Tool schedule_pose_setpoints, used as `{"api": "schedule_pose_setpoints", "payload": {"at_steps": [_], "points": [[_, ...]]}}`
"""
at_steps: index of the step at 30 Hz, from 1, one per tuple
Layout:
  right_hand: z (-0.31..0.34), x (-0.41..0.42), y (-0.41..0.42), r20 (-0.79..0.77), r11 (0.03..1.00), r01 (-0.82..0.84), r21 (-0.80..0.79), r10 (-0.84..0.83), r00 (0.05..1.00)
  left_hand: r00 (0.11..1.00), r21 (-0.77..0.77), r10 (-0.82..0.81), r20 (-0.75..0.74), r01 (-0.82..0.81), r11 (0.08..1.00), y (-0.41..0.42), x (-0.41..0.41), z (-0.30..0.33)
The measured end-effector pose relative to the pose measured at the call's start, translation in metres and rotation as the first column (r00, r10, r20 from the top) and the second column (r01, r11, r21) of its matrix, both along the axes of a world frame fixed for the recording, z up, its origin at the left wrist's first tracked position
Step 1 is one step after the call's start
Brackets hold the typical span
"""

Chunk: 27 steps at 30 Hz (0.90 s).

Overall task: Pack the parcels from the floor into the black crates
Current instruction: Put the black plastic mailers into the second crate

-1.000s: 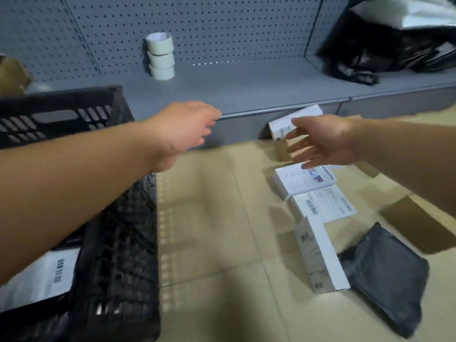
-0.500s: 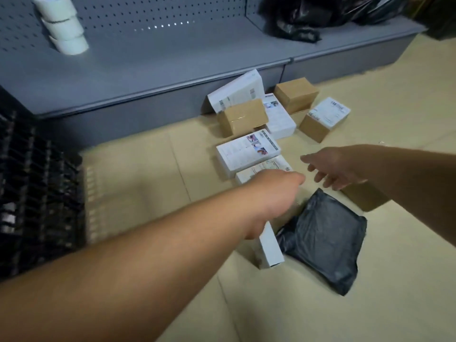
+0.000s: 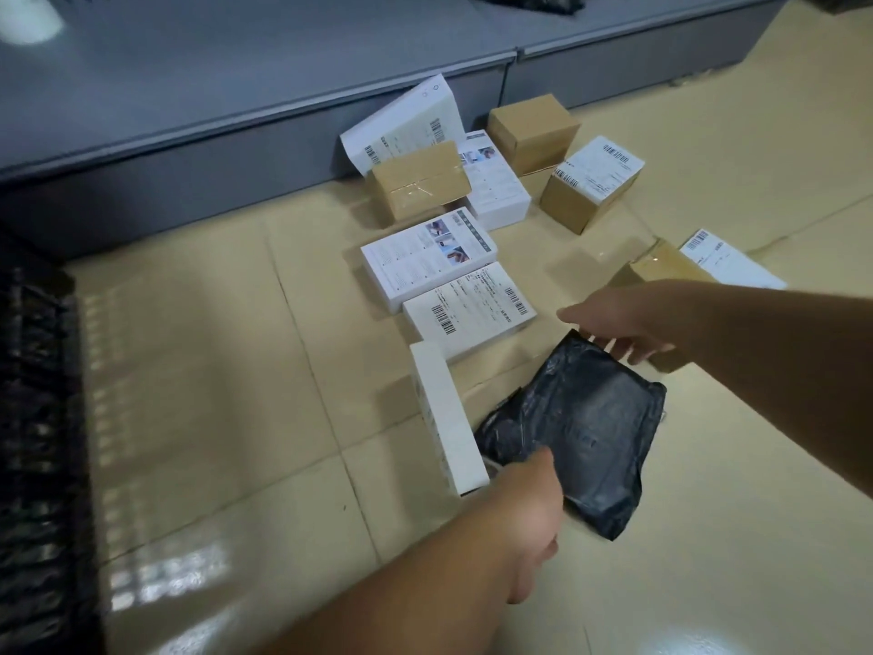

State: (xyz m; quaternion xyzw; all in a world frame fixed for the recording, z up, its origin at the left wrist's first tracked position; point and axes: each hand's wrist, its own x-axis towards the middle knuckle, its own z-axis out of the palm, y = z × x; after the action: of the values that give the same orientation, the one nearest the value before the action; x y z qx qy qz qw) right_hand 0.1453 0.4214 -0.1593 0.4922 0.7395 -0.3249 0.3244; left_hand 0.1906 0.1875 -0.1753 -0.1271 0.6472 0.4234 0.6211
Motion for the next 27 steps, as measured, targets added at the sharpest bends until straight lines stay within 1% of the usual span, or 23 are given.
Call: {"api": "schedule_pose_setpoints", "payload": {"at_steps": [3, 4, 7, 10, 13, 16, 18, 19, 21, 24, 27], "points": [[-0.007, 0.003, 0.004, 0.041, 1.000, -0.016, 0.009, 0.016, 0.999, 0.973, -0.124, 0.194, 0.126, -0.179, 0.976, 0.005, 0.006, -0.009], [-0.008, 0.004, 0.004, 0.062, 1.000, -0.021, 0.008, 0.021, 0.998, 0.956, -0.136, 0.249, 0.155, -0.229, 0.964, 0.008, 0.007, -0.012], [-0.011, 0.007, 0.003, 0.096, 0.999, -0.003, -0.037, 0.007, 0.995, 0.919, -0.106, 0.348, 0.188, -0.333, 0.937, 0.015, 0.008, -0.012], [-0.010, 0.010, 0.006, 0.118, 0.998, 0.012, -0.062, -0.005, 0.993, 0.894, -0.025, 0.383, 0.234, -0.388, 0.921, 0.018, 0.003, -0.004], [-0.005, 0.014, 0.013, 0.100, 0.994, 0.087, -0.066, -0.080, 0.992, 0.912, 0.049, 0.336, 0.234, -0.356, 0.933, 0.018, 0.000, 0.009], [-0.001, 0.011, 0.020, -0.031, 0.978, 0.207, -0.025, -0.208, 0.978, 0.912, 0.124, 0.319, 0.259, -0.359, 0.925, 0.020, -0.005, 0.020], [0.004, 0.007, 0.017, -0.121, 0.939, 0.345, -0.001, -0.342, 0.932, 0.918, 0.182, 0.300, 0.260, -0.352, 0.918, 0.023, -0.009, 0.028], [0.006, 0.003, 0.016, -0.165, 0.925, 0.380, 0.021, -0.371, 0.914, 0.923, 0.207, 0.293, 0.250, -0.346, 0.915, 0.024, -0.010, 0.032], [0.011, -0.006, 0.015, -0.270, 0.919, 0.385, 0.083, -0.351, 0.896, 0.933, 0.243, 0.288, 0.217, -0.338, 0.909, 0.025, -0.015, 0.040], [0.024, -0.017, 0.014, -0.386, 0.893, 0.441, 0.084, -0.379, 0.841, 0.939, 0.269, 0.304, 0.162, -0.338, 0.902, 0.026, -0.025, 0.057], [0.041, -0.026, 0.010, -0.516, 0.846, 0.533, 0.032, -0.442, 0.733, 0.939, 0.289, 0.320, 0.126, -0.344, 0.893, 0.030, -0.034, 0.078]]}}
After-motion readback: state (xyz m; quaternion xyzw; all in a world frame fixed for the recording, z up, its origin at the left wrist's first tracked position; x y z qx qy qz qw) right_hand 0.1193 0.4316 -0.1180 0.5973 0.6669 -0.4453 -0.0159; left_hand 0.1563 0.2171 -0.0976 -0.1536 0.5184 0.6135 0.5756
